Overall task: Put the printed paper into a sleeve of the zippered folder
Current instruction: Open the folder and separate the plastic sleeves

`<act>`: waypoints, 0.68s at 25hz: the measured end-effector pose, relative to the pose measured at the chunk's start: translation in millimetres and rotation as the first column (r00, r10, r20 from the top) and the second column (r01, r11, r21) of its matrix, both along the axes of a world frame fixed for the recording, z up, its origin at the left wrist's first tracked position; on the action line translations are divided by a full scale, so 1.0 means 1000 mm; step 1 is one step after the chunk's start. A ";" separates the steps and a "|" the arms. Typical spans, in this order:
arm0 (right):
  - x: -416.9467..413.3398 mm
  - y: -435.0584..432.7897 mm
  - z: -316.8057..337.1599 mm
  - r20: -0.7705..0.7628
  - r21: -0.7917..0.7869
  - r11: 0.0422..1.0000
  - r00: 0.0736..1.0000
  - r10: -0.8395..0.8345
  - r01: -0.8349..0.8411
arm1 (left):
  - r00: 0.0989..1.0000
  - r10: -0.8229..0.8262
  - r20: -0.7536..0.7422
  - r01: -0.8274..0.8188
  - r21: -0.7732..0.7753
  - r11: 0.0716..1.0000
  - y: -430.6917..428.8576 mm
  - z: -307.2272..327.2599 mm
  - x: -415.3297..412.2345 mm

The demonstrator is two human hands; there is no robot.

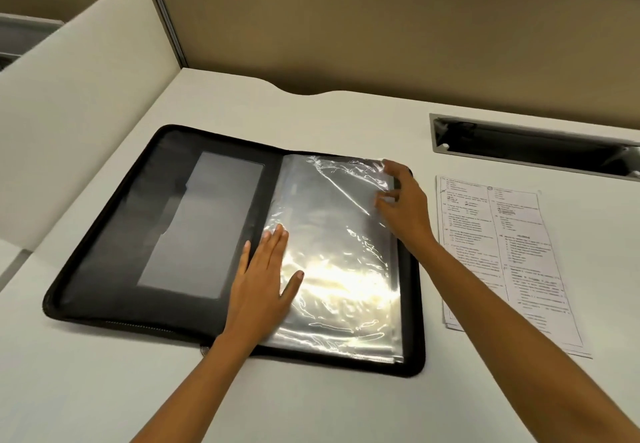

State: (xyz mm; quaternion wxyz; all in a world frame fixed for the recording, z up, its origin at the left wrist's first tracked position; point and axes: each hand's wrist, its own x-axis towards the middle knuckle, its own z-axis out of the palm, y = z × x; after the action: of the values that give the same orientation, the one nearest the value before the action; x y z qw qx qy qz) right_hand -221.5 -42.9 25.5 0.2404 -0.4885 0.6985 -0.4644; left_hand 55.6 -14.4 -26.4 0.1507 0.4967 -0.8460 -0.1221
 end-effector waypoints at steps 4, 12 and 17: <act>0.020 0.040 0.006 0.264 0.129 0.967 0.933 -0.246 0.219 | 0.990 0.017 -0.141 -0.016 0.008 1.000 0.001 0.003 0.000; 0.094 0.103 0.019 0.791 0.103 0.938 0.599 0.125 -0.332 | 0.820 0.140 -0.555 0.021 0.273 0.962 0.022 0.055 -0.026; 0.143 0.102 0.028 0.724 0.068 0.902 0.643 0.249 -0.426 | 0.582 0.408 -0.703 0.065 0.541 0.839 0.032 0.089 -0.023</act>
State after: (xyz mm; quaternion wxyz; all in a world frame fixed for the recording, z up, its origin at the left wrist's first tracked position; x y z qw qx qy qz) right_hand -78.8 59.4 53.8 0.6244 -0.3665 0.4996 -0.4756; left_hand 32.8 18.1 63.0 0.3855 0.4927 -0.5684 -0.5343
